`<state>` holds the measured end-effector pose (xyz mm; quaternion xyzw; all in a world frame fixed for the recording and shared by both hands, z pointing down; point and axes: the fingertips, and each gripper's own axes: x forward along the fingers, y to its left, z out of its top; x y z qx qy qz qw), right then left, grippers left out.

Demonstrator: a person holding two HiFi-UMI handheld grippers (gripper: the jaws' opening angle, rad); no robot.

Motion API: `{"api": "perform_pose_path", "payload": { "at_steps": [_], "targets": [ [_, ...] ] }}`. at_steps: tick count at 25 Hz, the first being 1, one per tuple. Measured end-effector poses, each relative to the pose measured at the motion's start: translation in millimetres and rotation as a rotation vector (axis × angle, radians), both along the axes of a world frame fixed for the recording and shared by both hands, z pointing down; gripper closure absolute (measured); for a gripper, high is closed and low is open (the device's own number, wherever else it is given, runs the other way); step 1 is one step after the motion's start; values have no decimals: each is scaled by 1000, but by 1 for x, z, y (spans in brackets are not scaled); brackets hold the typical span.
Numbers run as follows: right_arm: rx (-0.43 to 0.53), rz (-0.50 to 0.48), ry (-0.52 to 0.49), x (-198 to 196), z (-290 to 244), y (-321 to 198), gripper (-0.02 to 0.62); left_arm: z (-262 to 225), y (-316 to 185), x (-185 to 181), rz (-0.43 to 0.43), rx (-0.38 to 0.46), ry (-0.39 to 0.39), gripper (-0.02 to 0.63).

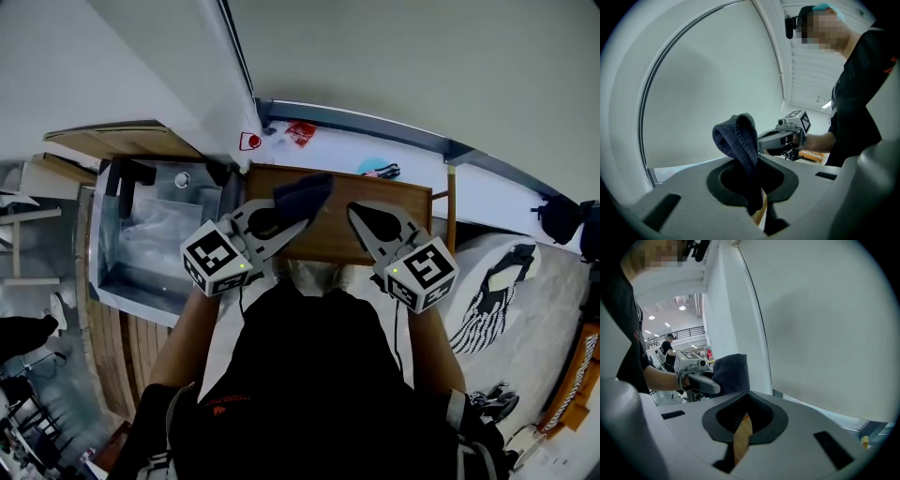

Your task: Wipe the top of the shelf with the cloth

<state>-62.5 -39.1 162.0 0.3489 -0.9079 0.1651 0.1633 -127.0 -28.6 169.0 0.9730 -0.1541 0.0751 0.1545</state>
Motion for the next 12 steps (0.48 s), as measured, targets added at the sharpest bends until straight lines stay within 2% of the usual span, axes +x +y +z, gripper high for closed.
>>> {"api": "perform_pose_path", "payload": {
  "at_steps": [12],
  "targets": [
    [-4, 0, 6, 8, 3, -6, 591, -1, -8, 10, 9, 8, -2, 552]
  ]
}}
